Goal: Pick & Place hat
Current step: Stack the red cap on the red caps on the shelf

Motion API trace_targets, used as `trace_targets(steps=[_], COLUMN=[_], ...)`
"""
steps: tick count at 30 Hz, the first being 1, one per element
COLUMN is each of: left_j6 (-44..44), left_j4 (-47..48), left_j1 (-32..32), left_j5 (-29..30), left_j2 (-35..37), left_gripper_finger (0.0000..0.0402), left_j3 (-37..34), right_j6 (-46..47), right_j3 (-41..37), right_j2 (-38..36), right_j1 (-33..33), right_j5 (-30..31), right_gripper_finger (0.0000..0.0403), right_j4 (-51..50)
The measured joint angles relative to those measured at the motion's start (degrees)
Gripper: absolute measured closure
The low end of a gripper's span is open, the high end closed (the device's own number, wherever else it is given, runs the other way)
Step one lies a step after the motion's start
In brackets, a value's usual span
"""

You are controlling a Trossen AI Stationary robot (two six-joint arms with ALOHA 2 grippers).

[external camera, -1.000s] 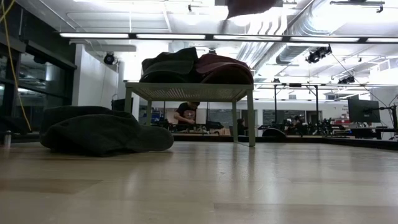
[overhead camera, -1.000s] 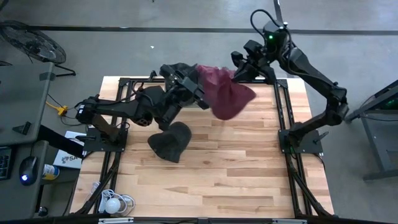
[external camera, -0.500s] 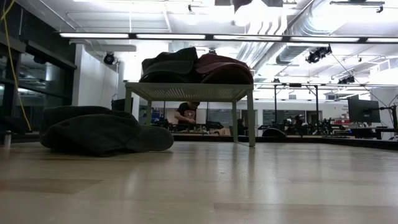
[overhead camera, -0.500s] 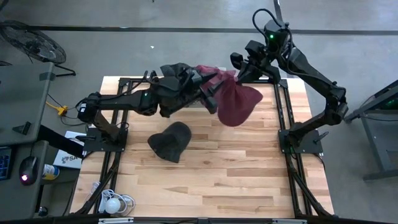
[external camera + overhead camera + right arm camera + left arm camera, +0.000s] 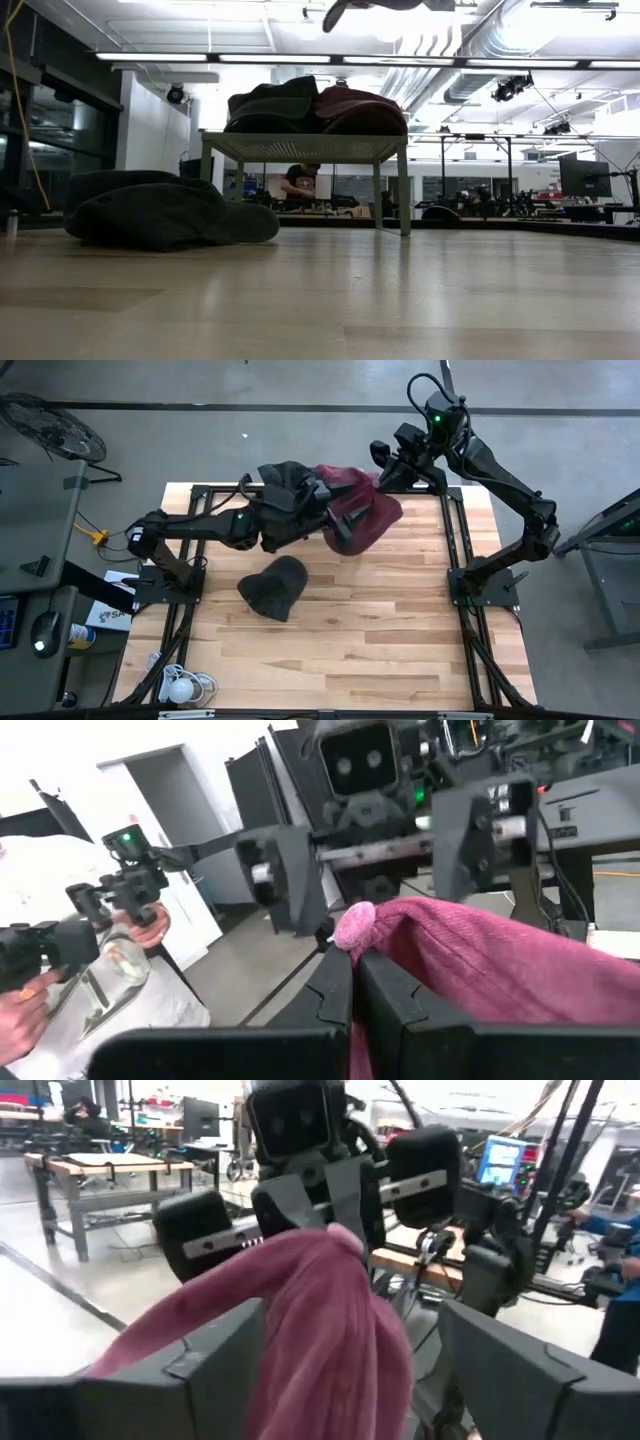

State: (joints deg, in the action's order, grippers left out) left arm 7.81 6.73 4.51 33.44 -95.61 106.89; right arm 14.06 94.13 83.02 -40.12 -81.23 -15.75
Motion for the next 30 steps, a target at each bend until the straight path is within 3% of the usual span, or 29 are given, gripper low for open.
trace_targets(steps=[6, 9, 14, 22, 30], left_j6=[-1.3, -1.8, -2.0, -1.9, 1.9], left_j4=[-4.2, -3.1, -3.0, 3.1, 3.8], left_j1=[0.0, 0.0, -0.1, -0.2, -2.0], left_j5=[1.4, 5.1, 5.3, 3.1, 0.1], left_j2=[-1.9, -2.1, -2.1, -2.1, -2.9], left_gripper_finger=[0.0094, 0.0094, 0.0096, 0.0136, 0.0145], left_j3=[0.0, 0.0, 0.0, 0.0, 0.0], right_j6=[-0.2, -0.1, -0.1, 0.0, 0.0], right_j3=[0.0, 0.0, 0.0, 0.0, 0.0], right_j2=[0.0, 0.0, 0.0, 0.0, 0.0], right_j1=[0.0, 0.0, 0.0, 0.0, 0.0], right_j5=[1.2, 1.2, 1.2, -0.2, 0.0], right_gripper_finger=[0.0403, 0.0403, 0.0403, 0.0403, 0.0403], right_j4=[0.0, 0.0, -0.1, -0.1, -0.3])
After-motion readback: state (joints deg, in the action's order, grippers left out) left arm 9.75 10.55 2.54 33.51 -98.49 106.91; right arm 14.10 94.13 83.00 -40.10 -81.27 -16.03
